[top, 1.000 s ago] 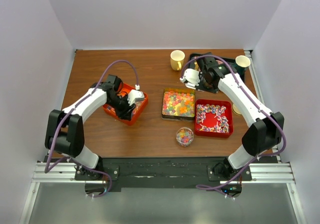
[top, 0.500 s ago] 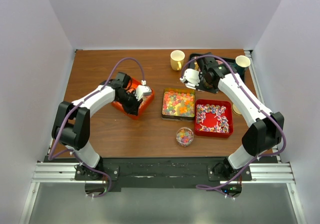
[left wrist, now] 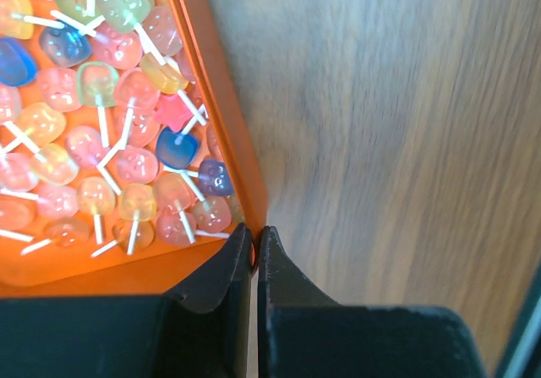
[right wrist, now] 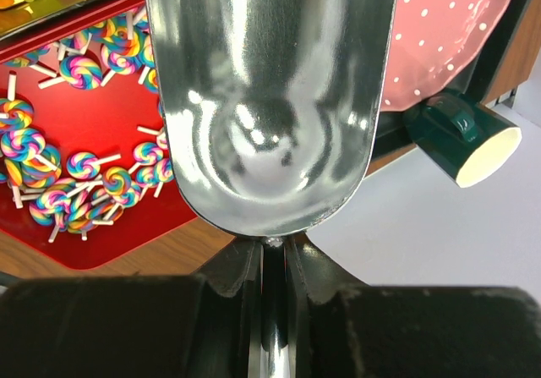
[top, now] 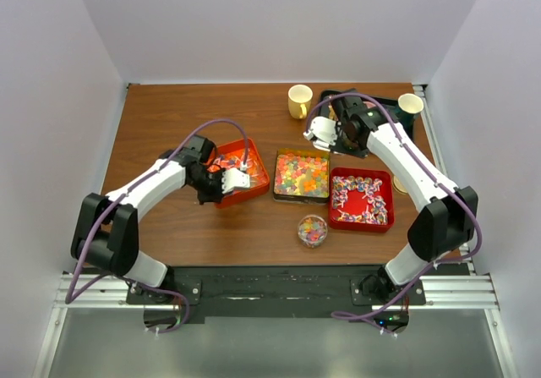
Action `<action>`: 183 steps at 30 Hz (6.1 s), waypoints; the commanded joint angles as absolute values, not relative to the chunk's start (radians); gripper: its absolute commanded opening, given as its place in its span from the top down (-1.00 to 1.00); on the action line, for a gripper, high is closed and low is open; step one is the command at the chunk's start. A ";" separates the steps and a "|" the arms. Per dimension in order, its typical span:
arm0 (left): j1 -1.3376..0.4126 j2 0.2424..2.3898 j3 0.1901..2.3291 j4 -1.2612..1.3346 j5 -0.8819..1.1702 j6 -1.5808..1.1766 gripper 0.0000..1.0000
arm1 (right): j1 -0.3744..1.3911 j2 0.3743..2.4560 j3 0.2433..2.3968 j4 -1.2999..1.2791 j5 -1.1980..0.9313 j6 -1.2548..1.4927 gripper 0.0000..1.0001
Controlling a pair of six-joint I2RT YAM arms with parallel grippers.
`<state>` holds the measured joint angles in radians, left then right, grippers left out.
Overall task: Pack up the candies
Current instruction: Move the storage box to the center of the board, then adjust the spatula, then scoop the fake candies from the storage box.
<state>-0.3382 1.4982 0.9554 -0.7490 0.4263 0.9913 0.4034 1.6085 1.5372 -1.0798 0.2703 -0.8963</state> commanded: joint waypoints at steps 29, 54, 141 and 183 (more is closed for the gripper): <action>-0.181 1.233 1.023 -0.491 0.656 0.456 -0.08 | 0.534 1.577 1.568 -1.030 0.069 -0.934 1.00; -0.129 1.552 0.798 0.589 1.132 -0.839 0.04 | 0.814 1.736 1.709 -0.940 0.141 -0.876 1.00; 0.214 1.258 0.531 -0.060 0.782 -0.781 -0.54 | 0.676 2.017 2.097 -1.169 -0.063 -1.624 1.00; 0.032 1.697 0.411 0.204 0.796 -1.319 0.68 | 0.992 2.353 2.178 -1.141 0.290 -1.578 1.00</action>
